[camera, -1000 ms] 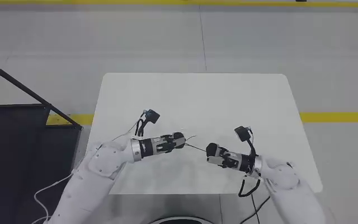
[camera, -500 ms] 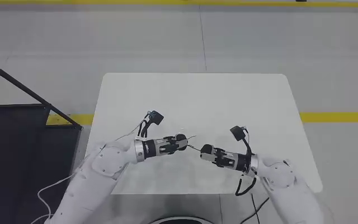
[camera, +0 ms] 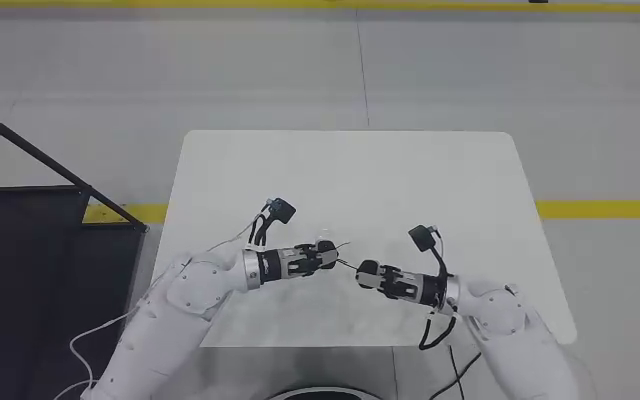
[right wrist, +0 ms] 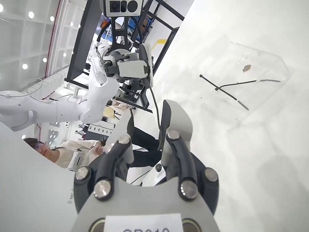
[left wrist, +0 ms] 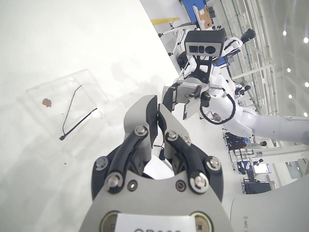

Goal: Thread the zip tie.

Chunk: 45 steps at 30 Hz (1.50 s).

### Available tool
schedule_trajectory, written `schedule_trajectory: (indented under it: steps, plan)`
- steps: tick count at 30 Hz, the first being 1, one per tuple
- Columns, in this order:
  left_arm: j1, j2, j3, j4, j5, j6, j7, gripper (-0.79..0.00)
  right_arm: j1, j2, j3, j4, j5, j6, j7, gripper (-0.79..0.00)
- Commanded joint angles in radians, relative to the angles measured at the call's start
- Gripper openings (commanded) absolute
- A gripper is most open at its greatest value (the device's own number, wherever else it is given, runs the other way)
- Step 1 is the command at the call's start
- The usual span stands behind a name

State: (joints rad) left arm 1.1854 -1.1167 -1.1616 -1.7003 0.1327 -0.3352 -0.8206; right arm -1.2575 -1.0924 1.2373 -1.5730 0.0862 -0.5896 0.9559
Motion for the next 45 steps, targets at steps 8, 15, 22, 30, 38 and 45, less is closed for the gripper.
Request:
schedule_trajectory:
  steps: [8,15,22,30,38,45]
  plan:
    - [-0.003,0.002,0.004,0.0,0.0,-0.001,0.001,-0.785,0.008,0.004,-0.013,-0.001,-0.018,0.01,-0.009,-0.643]
    - [-0.004,0.004,0.009,-0.001,0.0,0.0,0.002,-0.785,0.01,0.007,-0.019,-0.003,-0.023,0.013,-0.015,-0.751]
    - [-0.003,0.006,0.011,-0.002,0.002,-0.001,0.006,-0.785,0.009,0.011,-0.023,-0.009,-0.028,0.017,-0.02,-0.785]
    - [-0.002,0.008,0.013,-0.004,0.003,-0.001,0.006,-0.785,0.007,0.016,-0.026,-0.015,-0.032,0.025,-0.025,-0.533]
    - [-0.001,0.01,0.015,-0.002,0.002,-0.001,0.008,-0.785,0.007,0.02,-0.029,-0.015,-0.026,0.028,-0.027,-0.529]
    - [-0.002,0.012,0.017,-0.001,0.0,-0.004,0.01,-0.785,0.01,0.022,-0.033,-0.008,-0.02,0.028,-0.031,-0.539]
